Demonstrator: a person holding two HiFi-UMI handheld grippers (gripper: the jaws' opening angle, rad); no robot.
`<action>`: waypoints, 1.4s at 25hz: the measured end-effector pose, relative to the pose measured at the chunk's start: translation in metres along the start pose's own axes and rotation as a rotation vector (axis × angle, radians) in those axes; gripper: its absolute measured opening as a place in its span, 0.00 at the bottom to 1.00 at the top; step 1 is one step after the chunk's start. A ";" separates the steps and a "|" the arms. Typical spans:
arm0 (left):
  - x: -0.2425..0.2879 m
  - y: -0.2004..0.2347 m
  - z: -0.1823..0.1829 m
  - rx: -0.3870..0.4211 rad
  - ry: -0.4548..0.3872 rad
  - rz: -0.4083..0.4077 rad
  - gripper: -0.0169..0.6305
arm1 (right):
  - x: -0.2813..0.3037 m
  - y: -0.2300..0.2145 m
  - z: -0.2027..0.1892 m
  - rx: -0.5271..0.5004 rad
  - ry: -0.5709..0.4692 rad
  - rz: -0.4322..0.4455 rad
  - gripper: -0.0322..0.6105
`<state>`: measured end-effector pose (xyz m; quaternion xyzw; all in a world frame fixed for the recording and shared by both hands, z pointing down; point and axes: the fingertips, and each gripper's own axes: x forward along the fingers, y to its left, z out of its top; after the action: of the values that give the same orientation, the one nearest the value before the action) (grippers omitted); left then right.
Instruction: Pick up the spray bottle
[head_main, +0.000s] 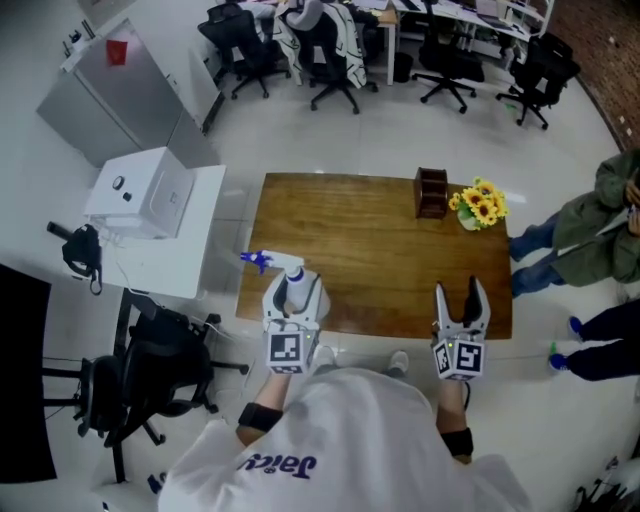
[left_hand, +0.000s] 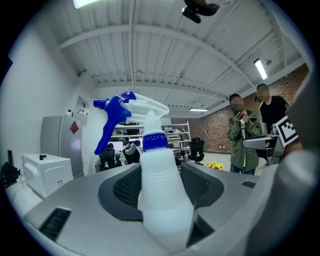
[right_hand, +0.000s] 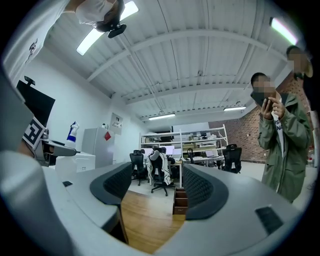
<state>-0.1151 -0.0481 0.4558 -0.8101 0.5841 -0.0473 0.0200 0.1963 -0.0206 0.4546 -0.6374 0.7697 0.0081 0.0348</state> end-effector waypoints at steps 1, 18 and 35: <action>0.001 -0.002 0.000 0.004 -0.005 -0.005 0.41 | 0.000 0.001 -0.001 -0.004 0.002 0.004 0.56; 0.010 -0.006 0.006 0.015 -0.007 -0.013 0.41 | 0.011 0.009 -0.003 -0.024 0.020 0.045 0.56; 0.017 -0.009 0.004 0.013 -0.010 -0.023 0.41 | 0.019 0.010 -0.001 -0.009 0.004 0.056 0.56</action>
<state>-0.1012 -0.0617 0.4531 -0.8169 0.5742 -0.0473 0.0279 0.1824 -0.0377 0.4536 -0.6159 0.7872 0.0110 0.0301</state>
